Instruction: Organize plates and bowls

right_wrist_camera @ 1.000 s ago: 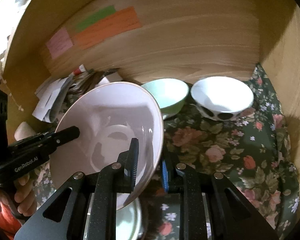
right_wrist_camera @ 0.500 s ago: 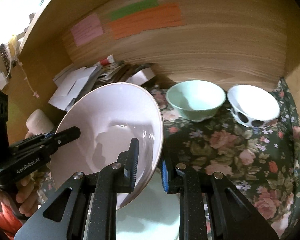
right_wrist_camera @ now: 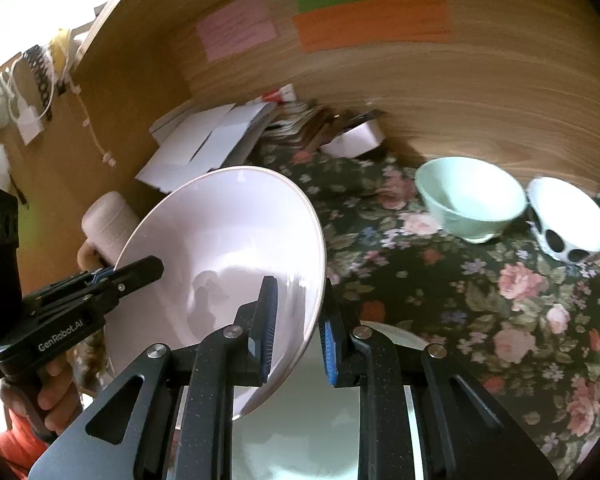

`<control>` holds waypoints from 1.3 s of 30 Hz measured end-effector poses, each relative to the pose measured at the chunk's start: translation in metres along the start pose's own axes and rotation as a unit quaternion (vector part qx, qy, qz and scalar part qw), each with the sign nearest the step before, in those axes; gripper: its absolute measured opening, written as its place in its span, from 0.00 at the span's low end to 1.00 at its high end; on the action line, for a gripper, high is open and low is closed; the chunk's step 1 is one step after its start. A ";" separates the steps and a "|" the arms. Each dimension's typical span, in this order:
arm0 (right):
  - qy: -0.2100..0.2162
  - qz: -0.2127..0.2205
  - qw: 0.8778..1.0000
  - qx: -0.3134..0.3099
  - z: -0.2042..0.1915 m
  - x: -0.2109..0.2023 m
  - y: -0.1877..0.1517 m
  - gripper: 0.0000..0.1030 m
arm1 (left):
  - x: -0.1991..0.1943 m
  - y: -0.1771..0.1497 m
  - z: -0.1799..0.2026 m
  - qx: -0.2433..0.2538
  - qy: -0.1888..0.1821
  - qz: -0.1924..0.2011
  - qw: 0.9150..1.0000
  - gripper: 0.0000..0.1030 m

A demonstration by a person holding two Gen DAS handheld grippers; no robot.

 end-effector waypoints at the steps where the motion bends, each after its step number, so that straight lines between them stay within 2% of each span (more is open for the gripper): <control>1: 0.002 -0.002 1.000 -0.002 -0.003 0.002 -0.001 0.17 | -0.002 -0.002 -0.006 -0.004 0.004 0.000 1.000 0.15; 18: 0.030 -0.057 0.998 -0.028 -0.051 0.043 -0.022 0.17 | -0.016 -0.033 -0.067 -0.041 0.048 -0.019 0.998 0.15; 34: 0.022 -0.125 0.991 -0.033 -0.067 0.084 -0.045 0.20 | -0.006 -0.062 -0.103 -0.070 0.054 -0.052 0.995 0.15; 39: 0.014 -0.122 0.991 -0.047 -0.068 0.085 -0.044 0.22 | -0.004 -0.064 -0.107 -0.068 0.053 -0.047 0.995 0.15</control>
Point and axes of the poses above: each gripper's, at about its wrist camera, not at the fingertips, and x roughly the way its jaws point, z to its right, y to its top, the point moved 4 cm from there along x, roughly the way its jaws point, and after that the axes turned 10 degrees about z, right-handed, at the moved point
